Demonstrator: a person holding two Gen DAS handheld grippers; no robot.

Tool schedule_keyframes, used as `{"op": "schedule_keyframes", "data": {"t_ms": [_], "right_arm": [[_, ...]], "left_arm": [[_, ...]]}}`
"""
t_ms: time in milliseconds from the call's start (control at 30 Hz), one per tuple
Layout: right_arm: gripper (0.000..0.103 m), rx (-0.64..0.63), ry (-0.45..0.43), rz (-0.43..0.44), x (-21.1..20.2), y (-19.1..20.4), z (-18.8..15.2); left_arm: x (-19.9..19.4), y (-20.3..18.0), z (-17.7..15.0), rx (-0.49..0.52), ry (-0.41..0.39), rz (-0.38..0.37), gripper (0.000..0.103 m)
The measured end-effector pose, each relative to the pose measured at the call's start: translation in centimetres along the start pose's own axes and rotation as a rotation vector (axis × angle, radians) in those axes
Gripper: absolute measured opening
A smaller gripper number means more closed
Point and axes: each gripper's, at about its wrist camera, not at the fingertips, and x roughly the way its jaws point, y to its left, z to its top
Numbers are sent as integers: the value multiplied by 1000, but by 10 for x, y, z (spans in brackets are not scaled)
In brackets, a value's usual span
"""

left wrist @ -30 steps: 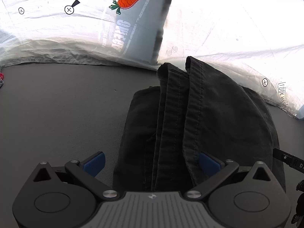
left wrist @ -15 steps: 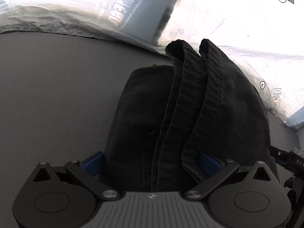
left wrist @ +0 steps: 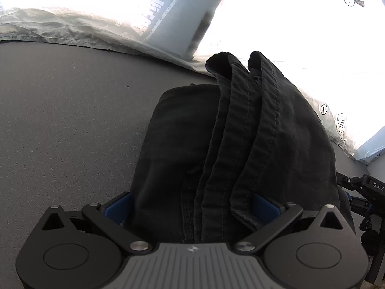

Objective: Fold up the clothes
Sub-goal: 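Grasp the folded trouser bundle with both tools and lift it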

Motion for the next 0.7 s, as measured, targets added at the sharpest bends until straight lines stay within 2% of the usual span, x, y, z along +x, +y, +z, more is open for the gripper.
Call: {"op": "schedule_keyframes", "data": {"t_ms": [67, 133, 167, 233, 300, 367, 433, 567, 700], "right_arm": [[23, -13, -10, 2, -4, 6, -3], [14, -54, -31, -23, -7, 18, -8], [11, -109, -45, -55, -10, 29, -10], [8, -211, -61, -105, -14, 47, -14], [7, -274, -87, -123, -24, 61, -17], [7, -334, -114, -140, -35, 75, -20], [6, -358, -137, -145, -50, 83, -20], [6, -430, -189, -173, -86, 100, -30], [6, -453, -249, -202, -133, 115, -43]], "left_arm": [[-1, -1, -2, -8, -13, 8, 103], [-6, -3, -5, -19, -31, 7, 98], [-10, -5, -6, -20, -37, 0, 92], [-19, -12, -8, -23, -53, -4, 61], [-30, -24, -9, -9, -75, 27, 51], [-39, -36, -10, 46, -102, 74, 42], [-50, -41, -12, 55, -133, 103, 21], [-72, -39, -12, 20, -160, 41, 18], [-94, -56, -19, 44, -166, 8, 17]]}}
